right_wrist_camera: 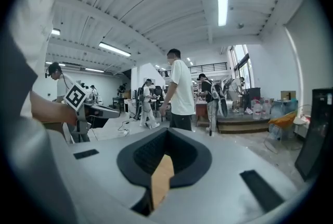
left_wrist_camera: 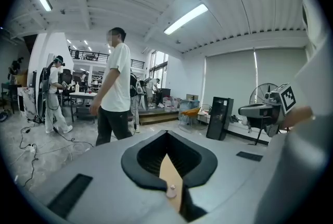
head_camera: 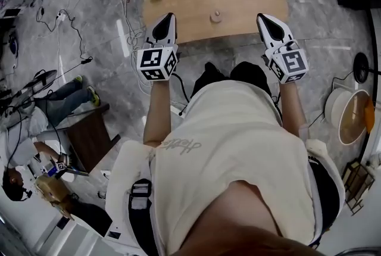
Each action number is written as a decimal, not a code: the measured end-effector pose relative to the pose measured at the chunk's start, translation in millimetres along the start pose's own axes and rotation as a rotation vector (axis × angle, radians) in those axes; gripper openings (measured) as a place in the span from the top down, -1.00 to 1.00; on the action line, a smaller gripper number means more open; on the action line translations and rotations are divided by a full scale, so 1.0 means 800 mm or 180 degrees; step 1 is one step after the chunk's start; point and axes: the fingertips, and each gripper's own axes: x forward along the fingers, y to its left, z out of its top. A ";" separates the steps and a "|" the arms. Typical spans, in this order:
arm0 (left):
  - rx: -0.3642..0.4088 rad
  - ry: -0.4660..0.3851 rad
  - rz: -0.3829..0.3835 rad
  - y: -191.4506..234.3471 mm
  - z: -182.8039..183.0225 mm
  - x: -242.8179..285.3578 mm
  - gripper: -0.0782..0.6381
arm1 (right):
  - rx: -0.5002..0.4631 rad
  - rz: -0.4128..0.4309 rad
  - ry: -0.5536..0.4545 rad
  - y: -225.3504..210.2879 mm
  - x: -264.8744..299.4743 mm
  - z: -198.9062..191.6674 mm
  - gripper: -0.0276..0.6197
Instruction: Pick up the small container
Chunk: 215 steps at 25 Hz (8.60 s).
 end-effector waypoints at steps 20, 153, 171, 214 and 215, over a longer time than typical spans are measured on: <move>0.0252 0.0065 0.0153 -0.059 0.054 0.108 0.77 | -0.0014 0.0520 -0.0063 -0.114 0.064 0.005 0.91; 0.0788 0.1630 -0.1121 -0.051 -0.745 0.570 -0.85 | 0.1109 0.0128 0.1623 -0.232 0.207 -0.577 0.91; 0.0919 0.1606 -0.1087 -0.047 -0.751 0.578 -0.82 | 0.1243 0.0232 0.1709 -0.231 0.224 -0.601 0.91; 0.0653 0.1300 -0.0961 -0.056 -0.412 0.427 -0.39 | 0.1364 0.0257 0.1061 -0.191 0.211 -0.359 0.91; 0.0640 0.1292 -0.0951 -0.060 -0.393 0.417 -0.39 | 0.1348 0.0271 0.1047 -0.187 0.207 -0.346 0.92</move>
